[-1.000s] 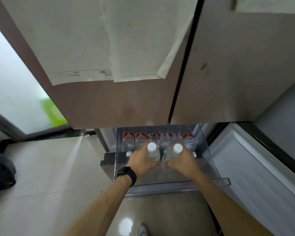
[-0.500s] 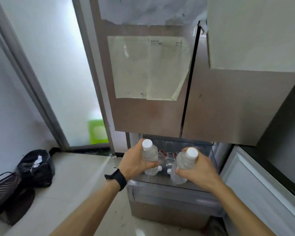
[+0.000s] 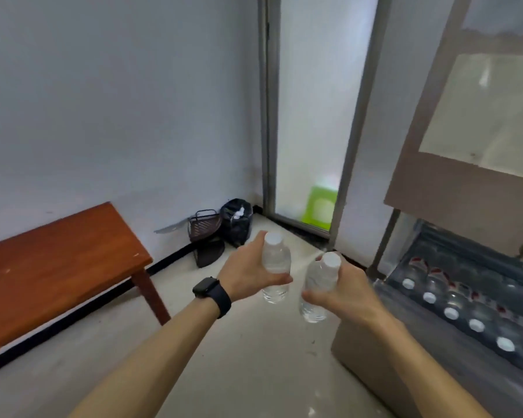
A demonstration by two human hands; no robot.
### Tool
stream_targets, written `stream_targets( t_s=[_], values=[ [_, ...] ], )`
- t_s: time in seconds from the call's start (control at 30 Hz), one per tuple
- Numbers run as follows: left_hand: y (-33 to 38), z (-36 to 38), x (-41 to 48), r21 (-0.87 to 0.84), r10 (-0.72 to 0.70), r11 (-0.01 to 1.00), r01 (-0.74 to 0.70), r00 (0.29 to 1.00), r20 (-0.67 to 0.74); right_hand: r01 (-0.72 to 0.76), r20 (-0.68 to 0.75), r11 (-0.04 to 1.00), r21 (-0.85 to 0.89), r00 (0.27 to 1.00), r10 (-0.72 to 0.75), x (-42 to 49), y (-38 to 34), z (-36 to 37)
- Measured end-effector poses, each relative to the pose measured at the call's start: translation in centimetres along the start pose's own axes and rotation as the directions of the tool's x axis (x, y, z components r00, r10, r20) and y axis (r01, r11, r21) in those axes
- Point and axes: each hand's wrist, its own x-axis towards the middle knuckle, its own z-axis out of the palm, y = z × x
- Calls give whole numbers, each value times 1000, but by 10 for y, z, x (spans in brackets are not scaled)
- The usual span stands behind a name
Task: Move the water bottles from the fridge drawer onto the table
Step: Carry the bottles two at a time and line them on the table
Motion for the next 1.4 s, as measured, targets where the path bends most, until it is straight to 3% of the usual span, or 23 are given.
stream_targets(
  t_s=[0.13,0.3,0.53,0.73,0.87,1.1,1.3,1.4],
  values=[
    [-67,-88,-79,51,-126,990,135,980,-153,172,137,985,-9,976,-169,9,-88,82],
    [-156,-201,-197,111,-286,935,336,902,-324,329,314,937,115,883,-349,-1,-209,203],
    [-271,-342,-370,130,-489,797,590,757,-434,396,495,890,224,741,-454,-40,-360,388],
    [-338,-423,-467,100,-580,684,723,621,-527,418,608,866,274,623,-493,-61,-448,498],
    [-384,-452,-499,47,-622,621,783,528,-577,456,634,846,278,575,-518,-58,-492,557],
    [-482,-496,-504,-16,-675,588,809,479,-561,522,692,816,247,494,-526,-13,-547,660],
    [-569,-537,-485,-122,-738,551,825,414,-532,479,719,843,245,493,-490,40,-584,751],
    [-608,-554,-472,-101,-748,529,842,407,-524,502,748,833,231,456,-483,67,-603,793]
  ],
)
